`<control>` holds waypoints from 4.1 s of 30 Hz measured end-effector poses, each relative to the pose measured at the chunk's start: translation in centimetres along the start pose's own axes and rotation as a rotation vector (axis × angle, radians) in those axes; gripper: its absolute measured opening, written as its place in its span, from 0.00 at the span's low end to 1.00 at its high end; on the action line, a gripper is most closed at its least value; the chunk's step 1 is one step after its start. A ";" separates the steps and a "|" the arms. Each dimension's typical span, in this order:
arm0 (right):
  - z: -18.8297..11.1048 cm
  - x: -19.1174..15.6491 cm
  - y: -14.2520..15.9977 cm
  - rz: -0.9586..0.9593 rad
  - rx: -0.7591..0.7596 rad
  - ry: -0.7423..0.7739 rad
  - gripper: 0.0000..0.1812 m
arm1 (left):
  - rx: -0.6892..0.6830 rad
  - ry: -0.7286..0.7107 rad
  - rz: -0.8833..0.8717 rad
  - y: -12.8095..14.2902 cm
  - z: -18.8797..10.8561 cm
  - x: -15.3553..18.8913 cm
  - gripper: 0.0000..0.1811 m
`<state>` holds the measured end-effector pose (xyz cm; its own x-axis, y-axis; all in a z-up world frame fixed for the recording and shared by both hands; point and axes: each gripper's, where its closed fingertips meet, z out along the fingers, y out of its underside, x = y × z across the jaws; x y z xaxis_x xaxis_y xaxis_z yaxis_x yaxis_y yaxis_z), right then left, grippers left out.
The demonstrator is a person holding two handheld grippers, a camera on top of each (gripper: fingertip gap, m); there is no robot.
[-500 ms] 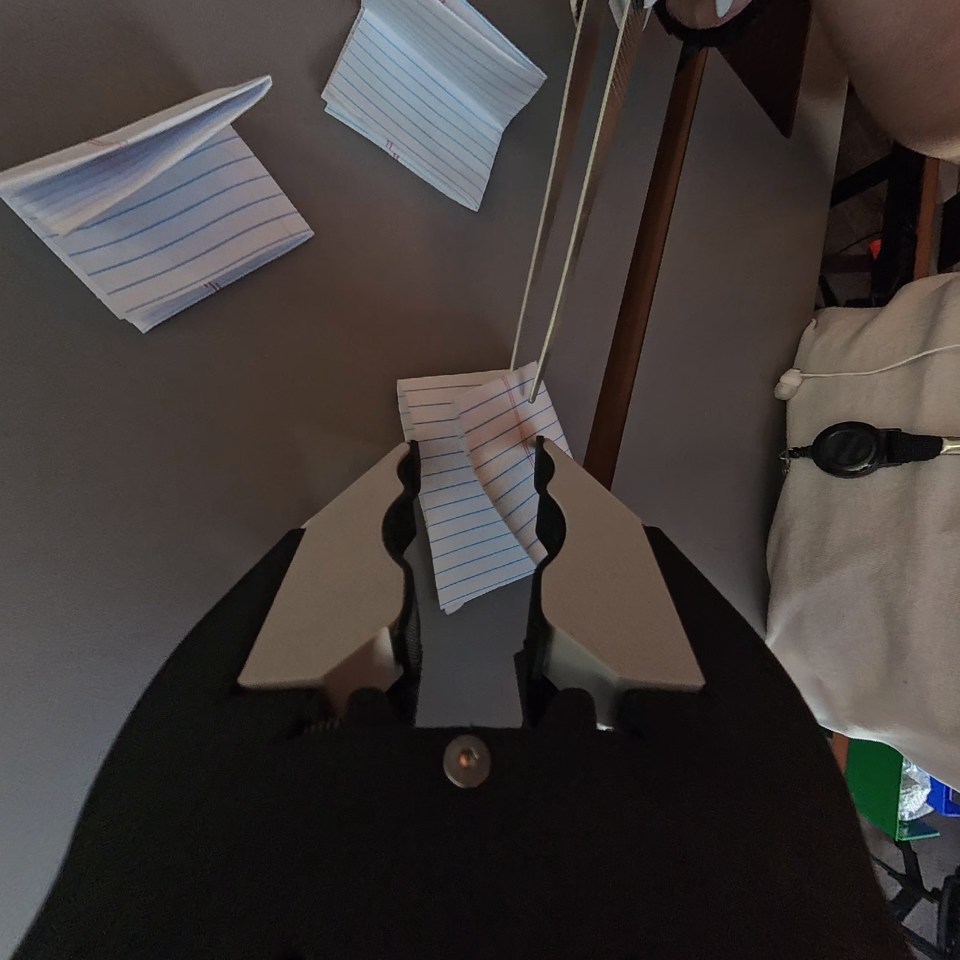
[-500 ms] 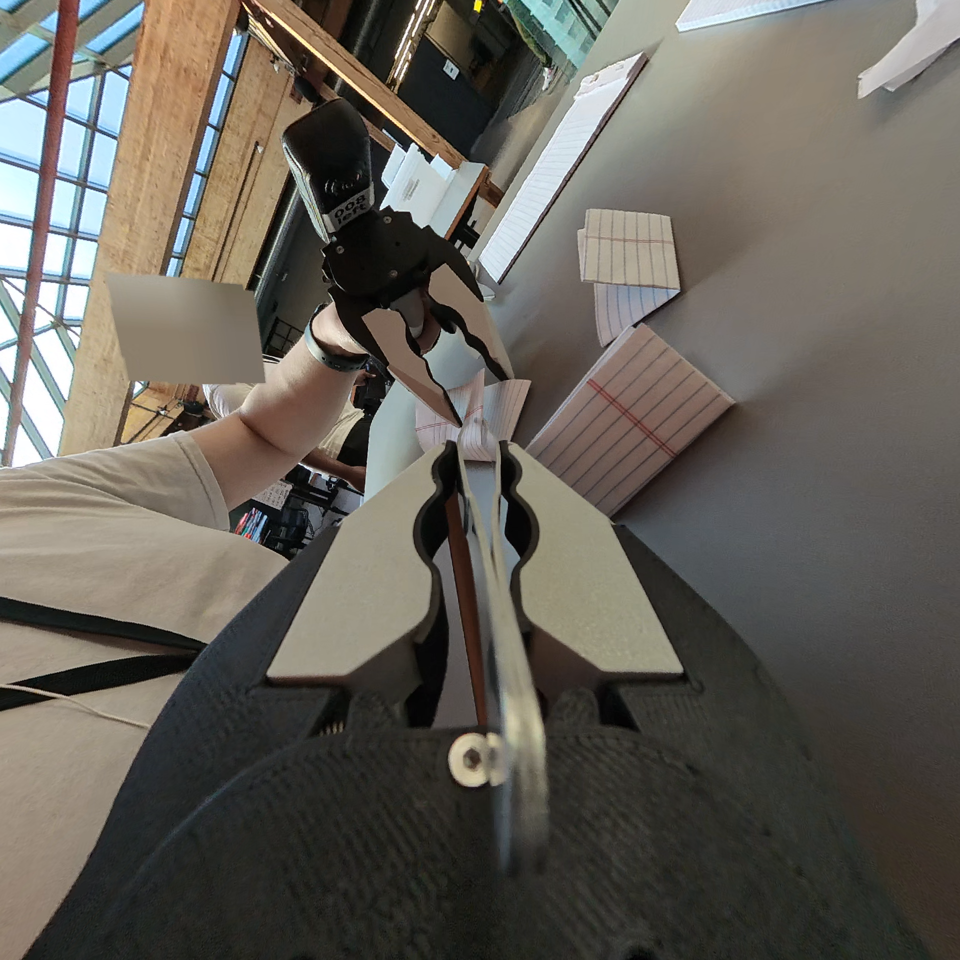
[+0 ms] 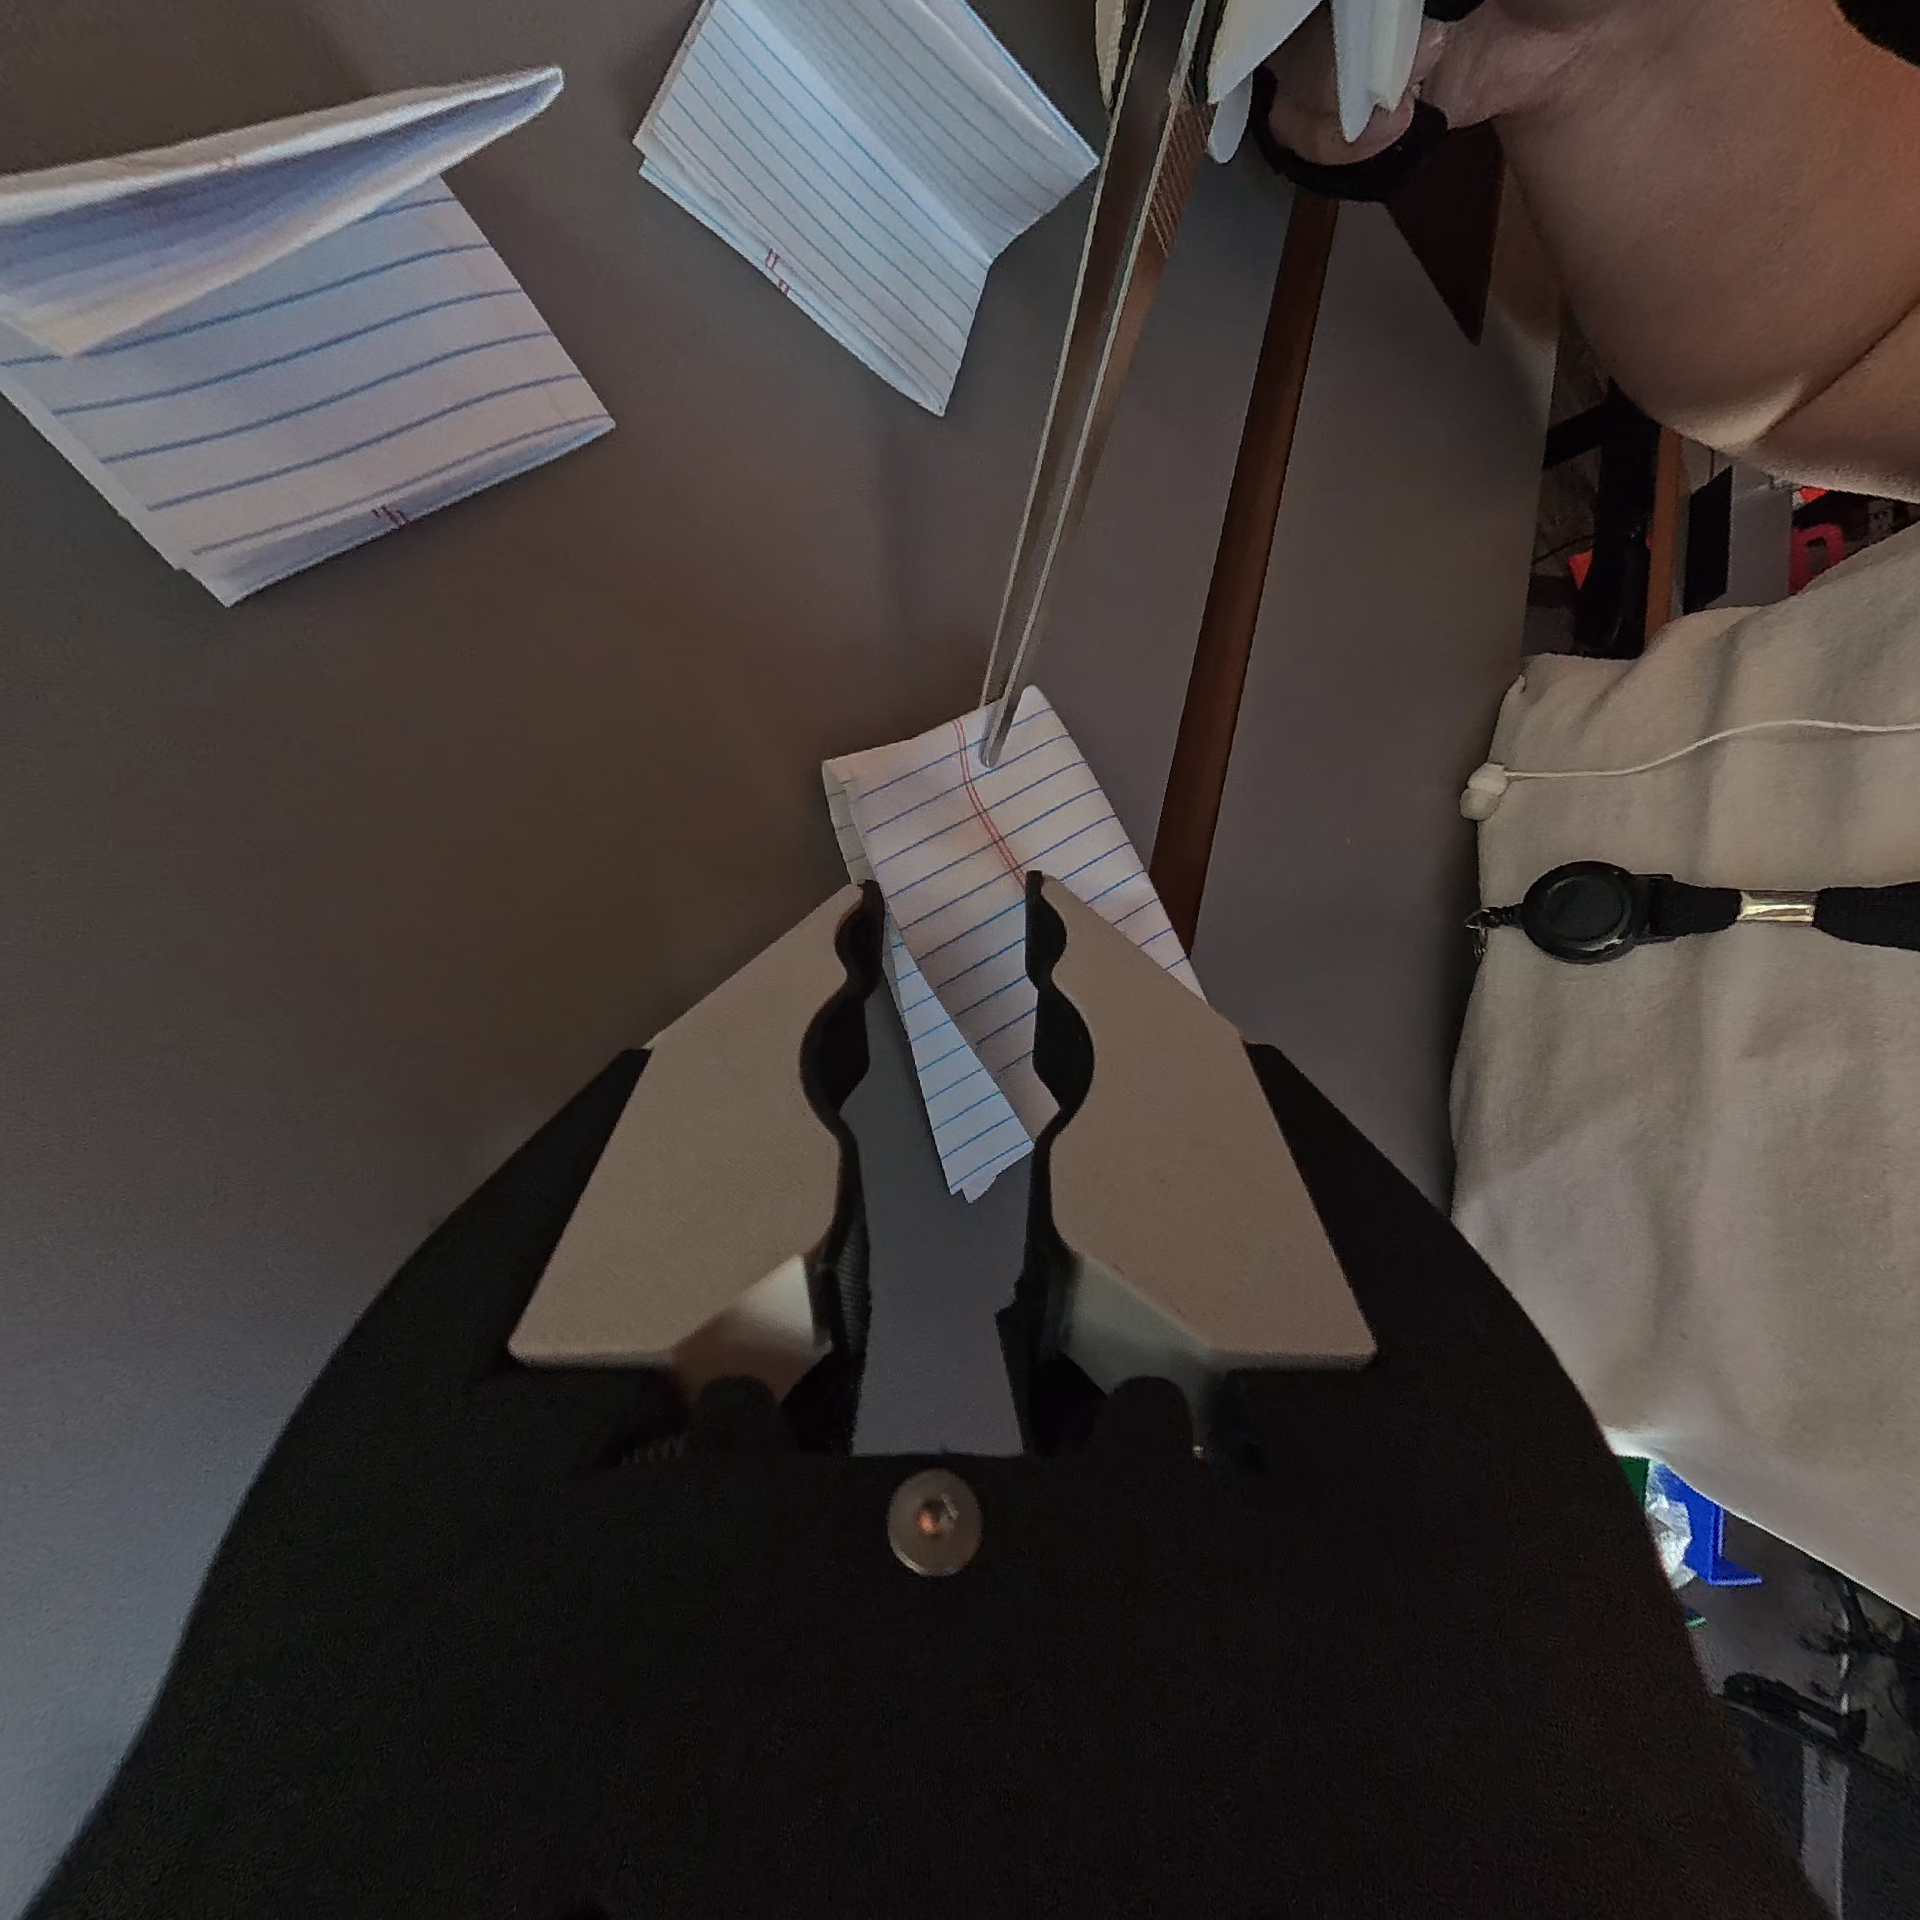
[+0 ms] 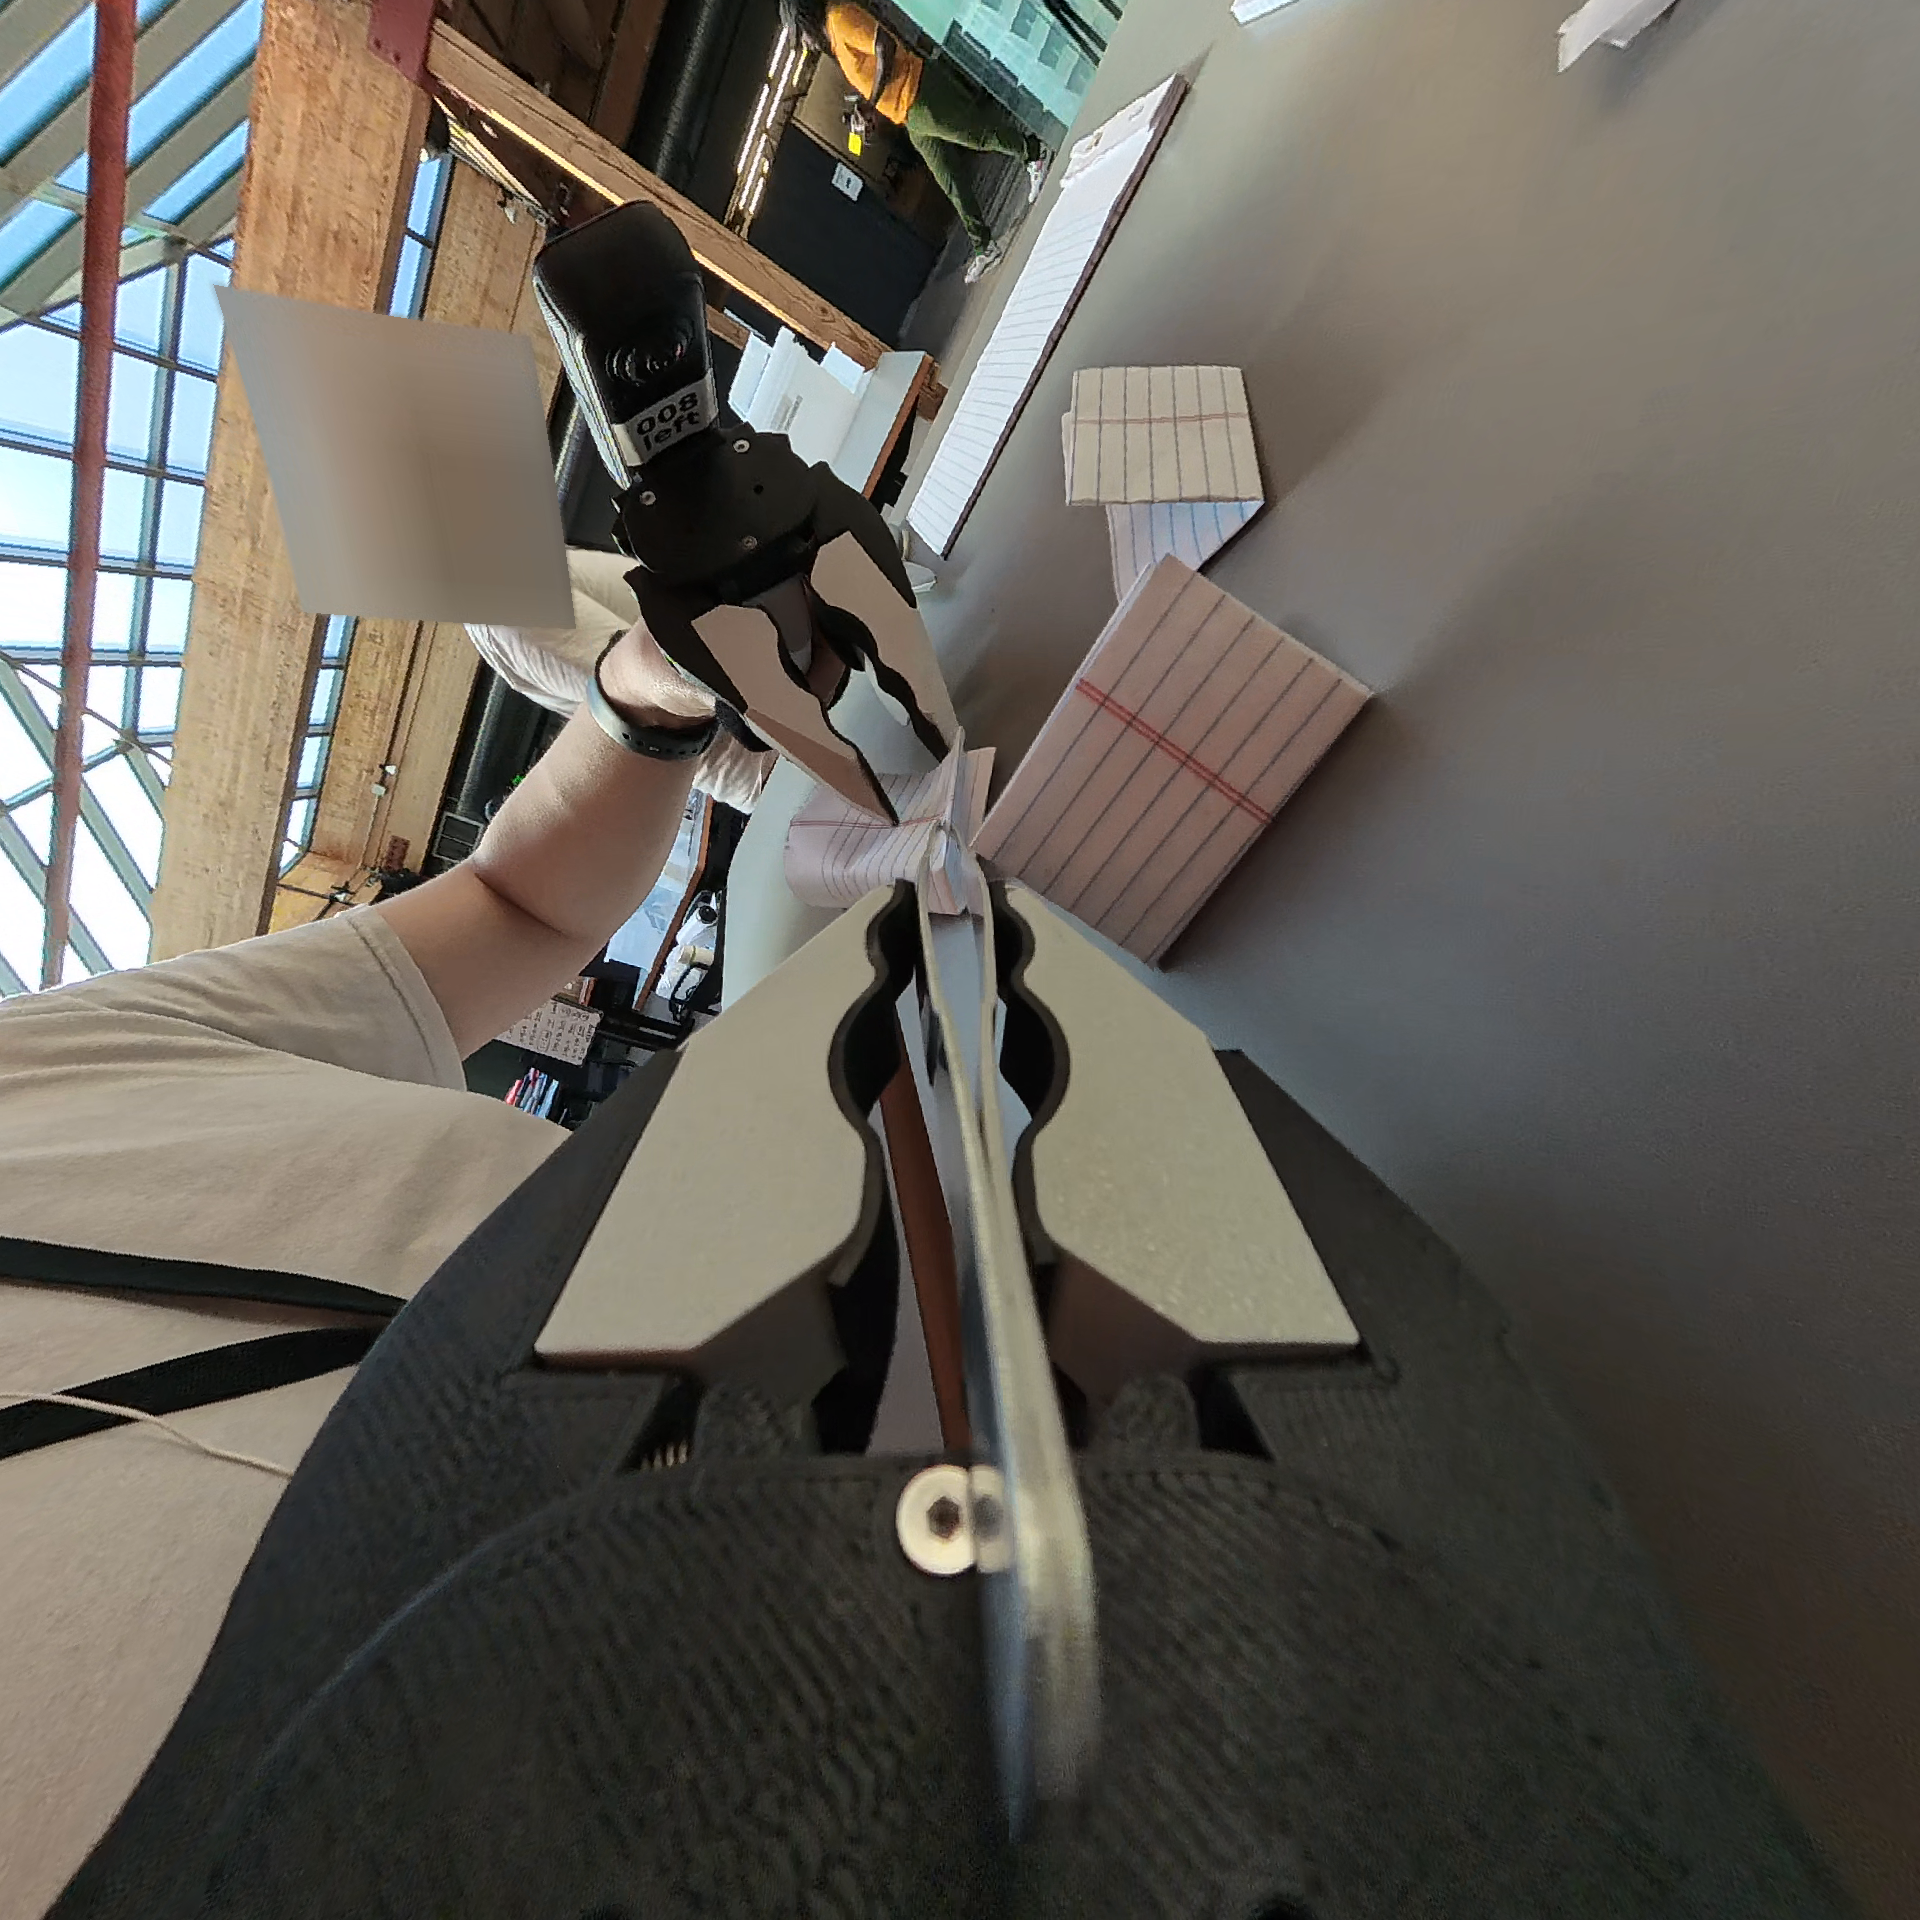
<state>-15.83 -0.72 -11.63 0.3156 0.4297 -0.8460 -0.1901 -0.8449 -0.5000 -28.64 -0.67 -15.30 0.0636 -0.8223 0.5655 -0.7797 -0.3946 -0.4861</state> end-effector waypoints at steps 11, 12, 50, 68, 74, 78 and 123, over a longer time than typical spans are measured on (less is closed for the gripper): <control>0.0 -0.5 0.5 -0.050 -0.050 -0.008 0.07 | 0.009 -0.027 0.037 0.2 0.2 0.4 0.15; 0.0 -0.7 0.6 -0.044 -0.060 -0.018 0.08 | 0.011 -0.040 0.051 0.3 0.3 0.4 0.13; -0.4 -0.1 1.7 -0.093 -0.031 0.046 0.07 | 0.216 -0.094 0.134 3.4 -0.4 2.5 0.15; -0.5 -0.5 2.0 -0.180 0.019 0.100 0.07 | 0.233 -0.068 0.072 3.6 -0.7 2.7 0.17; -0.6 -0.7 2.3 -0.184 0.038 0.113 0.07 | 0.225 -0.109 0.079 3.7 -0.6 2.1 0.09; -0.6 -0.7 2.3 -0.191 0.042 0.116 0.07 | 0.230 -0.102 0.066 3.6 -0.7 2.1 0.08; -0.7 -0.9 2.3 -0.251 0.086 0.149 0.07 | 0.252 -0.050 0.053 3.6 -1.0 2.5 0.18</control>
<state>-15.88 -3.24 -11.86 0.4939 0.5650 -0.6610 -0.1647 -0.6856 -0.7091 -31.91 -3.71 -14.91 0.0626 -0.8614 0.5040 -0.6036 -0.4349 -0.6683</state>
